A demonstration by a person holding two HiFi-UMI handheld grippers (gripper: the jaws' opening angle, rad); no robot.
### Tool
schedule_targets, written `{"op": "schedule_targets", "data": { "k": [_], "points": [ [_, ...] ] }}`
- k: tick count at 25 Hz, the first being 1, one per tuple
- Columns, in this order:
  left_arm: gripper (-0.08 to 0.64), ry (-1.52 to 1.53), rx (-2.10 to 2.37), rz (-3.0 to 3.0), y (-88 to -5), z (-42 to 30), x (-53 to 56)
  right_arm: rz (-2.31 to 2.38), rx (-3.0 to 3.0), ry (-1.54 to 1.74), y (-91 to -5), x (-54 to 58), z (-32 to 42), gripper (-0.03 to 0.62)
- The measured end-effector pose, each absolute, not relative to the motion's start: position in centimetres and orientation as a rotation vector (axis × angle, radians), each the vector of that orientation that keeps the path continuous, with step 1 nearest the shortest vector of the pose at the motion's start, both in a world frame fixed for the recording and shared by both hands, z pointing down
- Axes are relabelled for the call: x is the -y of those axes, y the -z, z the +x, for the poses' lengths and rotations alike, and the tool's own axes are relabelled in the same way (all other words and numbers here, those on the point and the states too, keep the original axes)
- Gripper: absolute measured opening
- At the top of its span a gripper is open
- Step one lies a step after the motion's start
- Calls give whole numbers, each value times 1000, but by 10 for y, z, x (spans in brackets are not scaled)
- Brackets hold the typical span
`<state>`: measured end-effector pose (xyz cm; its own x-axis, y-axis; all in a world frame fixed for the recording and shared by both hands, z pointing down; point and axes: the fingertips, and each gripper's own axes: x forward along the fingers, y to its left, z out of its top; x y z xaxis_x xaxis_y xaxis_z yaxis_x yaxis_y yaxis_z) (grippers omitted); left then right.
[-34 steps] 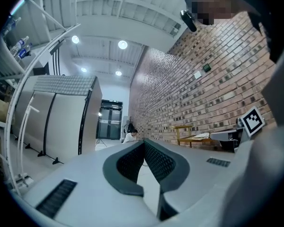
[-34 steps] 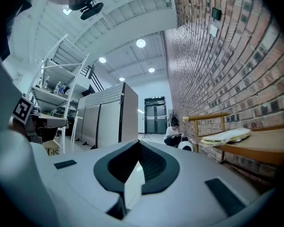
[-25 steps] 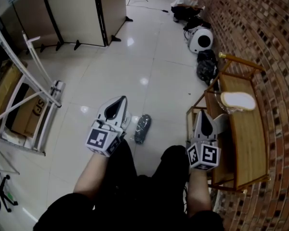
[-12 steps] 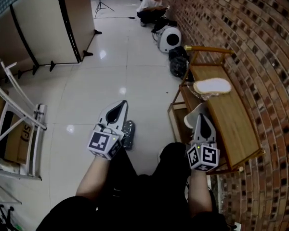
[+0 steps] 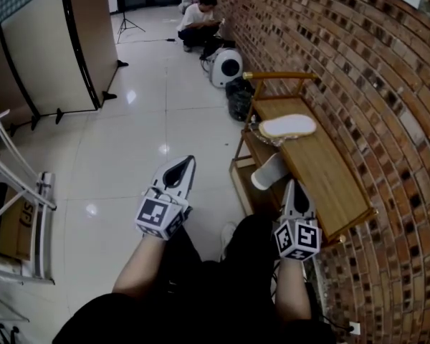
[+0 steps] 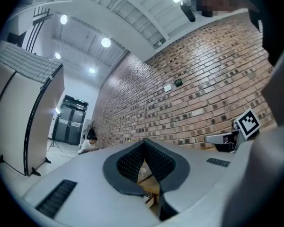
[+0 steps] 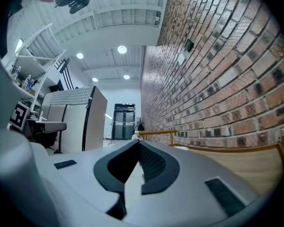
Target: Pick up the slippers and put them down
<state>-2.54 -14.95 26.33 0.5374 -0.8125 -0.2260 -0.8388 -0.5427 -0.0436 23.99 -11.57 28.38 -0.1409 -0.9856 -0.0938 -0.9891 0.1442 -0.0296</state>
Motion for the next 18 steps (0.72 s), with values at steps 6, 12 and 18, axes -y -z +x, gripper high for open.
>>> {"op": "schedule_targets", "data": {
  "k": [6, 12, 18],
  "points": [
    [5, -240, -1394, -2648, -267, -13, 147, -1925, -2258, 88, -291, 118, 235, 9],
    [5, -232, -1392, -2668, -276, -11, 149, -1599, -2000, 663, -334, 130, 229, 9],
    [5, -222, -1393, -2685, -283, -10, 152, -1411, -1730, 1034, -396, 145, 224, 9]
  ]
}}
